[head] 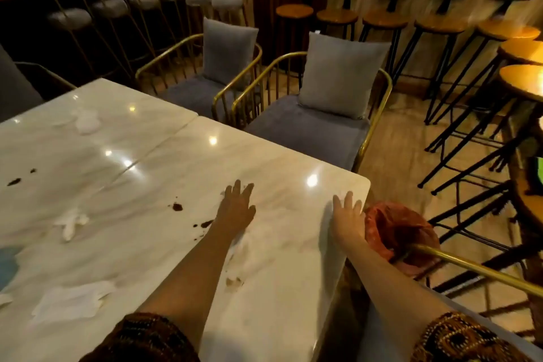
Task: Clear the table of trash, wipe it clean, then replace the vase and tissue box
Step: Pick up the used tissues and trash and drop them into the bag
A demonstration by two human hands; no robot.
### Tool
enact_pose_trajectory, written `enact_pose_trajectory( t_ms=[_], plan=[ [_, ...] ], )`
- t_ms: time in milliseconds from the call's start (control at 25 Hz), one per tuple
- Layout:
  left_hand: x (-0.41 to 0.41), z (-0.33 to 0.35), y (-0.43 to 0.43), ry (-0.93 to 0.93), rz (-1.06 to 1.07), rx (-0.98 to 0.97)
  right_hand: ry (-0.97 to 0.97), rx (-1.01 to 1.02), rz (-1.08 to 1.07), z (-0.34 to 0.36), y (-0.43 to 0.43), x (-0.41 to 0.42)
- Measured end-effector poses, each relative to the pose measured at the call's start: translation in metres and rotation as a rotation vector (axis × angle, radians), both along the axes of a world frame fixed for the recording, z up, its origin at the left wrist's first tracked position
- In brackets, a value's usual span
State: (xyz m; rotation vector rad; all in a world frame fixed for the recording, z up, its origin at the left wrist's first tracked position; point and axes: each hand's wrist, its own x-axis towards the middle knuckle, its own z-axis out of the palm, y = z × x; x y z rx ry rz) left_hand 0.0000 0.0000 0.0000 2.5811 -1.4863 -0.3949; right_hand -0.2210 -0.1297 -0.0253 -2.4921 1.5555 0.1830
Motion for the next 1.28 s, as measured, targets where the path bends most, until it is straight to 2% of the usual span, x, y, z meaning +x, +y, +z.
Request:
enact_pose_trajectory(
  t_ms=[40,160,280,480,640,760,920,1000,1080,1160,1280],
  plan=[
    [0.004,-0.004,-0.014,0.005,0.016,-0.009,0.02,-0.019,-0.001,-0.005,-0.009,0.003],
    [0.018,-0.018,-0.039,-0.018,0.056,-0.029,-0.092,-0.058,0.029,-0.017,-0.02,0.009],
    [0.032,-0.044,-0.046,-0.09,0.131,-0.166,-0.15,-0.067,0.109,-0.025,-0.022,0.016],
    [0.042,-0.043,-0.021,0.061,0.299,-0.205,-0.259,-0.114,0.148,-0.019,-0.033,0.054],
    [0.066,-0.028,0.04,0.143,0.482,-0.321,-0.373,-0.151,0.36,-0.002,-0.014,0.121],
    [0.089,-0.014,0.113,0.046,0.669,-0.388,-0.466,-0.092,0.499,0.007,0.034,0.192],
    [0.096,-0.008,0.211,0.007,0.845,-0.355,-0.533,0.03,0.693,0.011,0.108,0.269],
    [0.097,-0.004,0.25,0.086,0.94,-0.319,-0.539,0.072,0.769,0.008,0.146,0.302],
    [0.094,-0.013,0.279,0.133,0.955,-0.2,-0.498,0.143,0.845,0.004,0.181,0.327],
    [0.09,-0.021,0.296,0.181,0.882,-0.139,-0.484,0.185,0.92,0.002,0.209,0.346],
    [0.09,-0.036,0.307,0.189,0.833,-0.245,-0.393,0.202,1.022,0.004,0.235,0.377]
  ],
)
